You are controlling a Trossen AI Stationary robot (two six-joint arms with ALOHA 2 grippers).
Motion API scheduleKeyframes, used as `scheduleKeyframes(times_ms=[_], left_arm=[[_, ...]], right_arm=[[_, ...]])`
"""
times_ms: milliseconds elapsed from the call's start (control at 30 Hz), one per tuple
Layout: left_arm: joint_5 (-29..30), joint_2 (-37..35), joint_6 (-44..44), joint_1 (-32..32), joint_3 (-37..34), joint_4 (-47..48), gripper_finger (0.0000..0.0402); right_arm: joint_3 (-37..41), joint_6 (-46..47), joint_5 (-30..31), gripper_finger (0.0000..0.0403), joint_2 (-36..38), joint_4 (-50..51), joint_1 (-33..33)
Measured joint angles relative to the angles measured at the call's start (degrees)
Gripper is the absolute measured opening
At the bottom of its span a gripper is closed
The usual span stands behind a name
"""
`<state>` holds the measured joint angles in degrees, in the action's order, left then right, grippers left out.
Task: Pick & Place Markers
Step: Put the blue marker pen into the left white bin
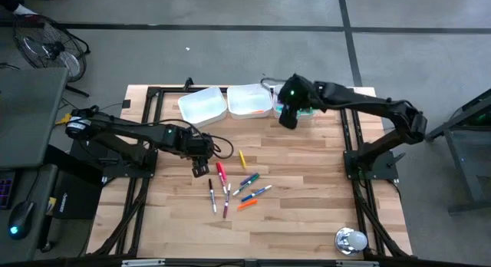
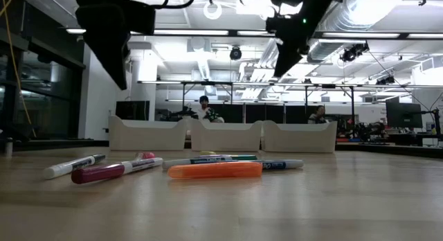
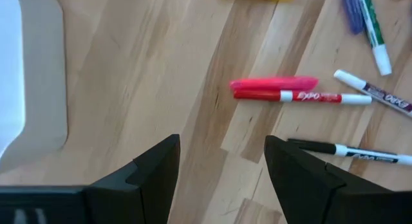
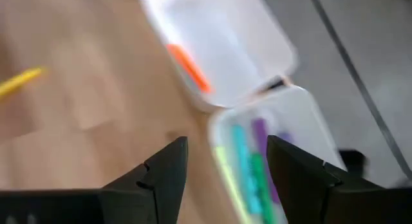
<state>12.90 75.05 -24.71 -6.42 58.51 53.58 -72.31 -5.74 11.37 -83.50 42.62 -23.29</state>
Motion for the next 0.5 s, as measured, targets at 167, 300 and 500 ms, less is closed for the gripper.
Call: scheduleKeyframes(times_ms=[167, 300, 500], left_arm=[[-0.58, 0.0, 0.25, -0.7, -0.96, 0.03, 0.0223], [-0.58, -0.53, 0.25, -2.66, -1.09, -0.16, 0.0223], [-0.51, -8.79, -1.28, -5.04, -7.74, -8.2, 0.0223]], right_arm=[[0.0, 0.77, -0.29, 0.02, -0.42, -0.05, 7.59], [0.0, 4.59, -3.07, 0.0197, -1.23, -0.24, 12.39], [0.0, 7.39, -5.69, 0.0197, -4.84, -0.71, 19.36]])
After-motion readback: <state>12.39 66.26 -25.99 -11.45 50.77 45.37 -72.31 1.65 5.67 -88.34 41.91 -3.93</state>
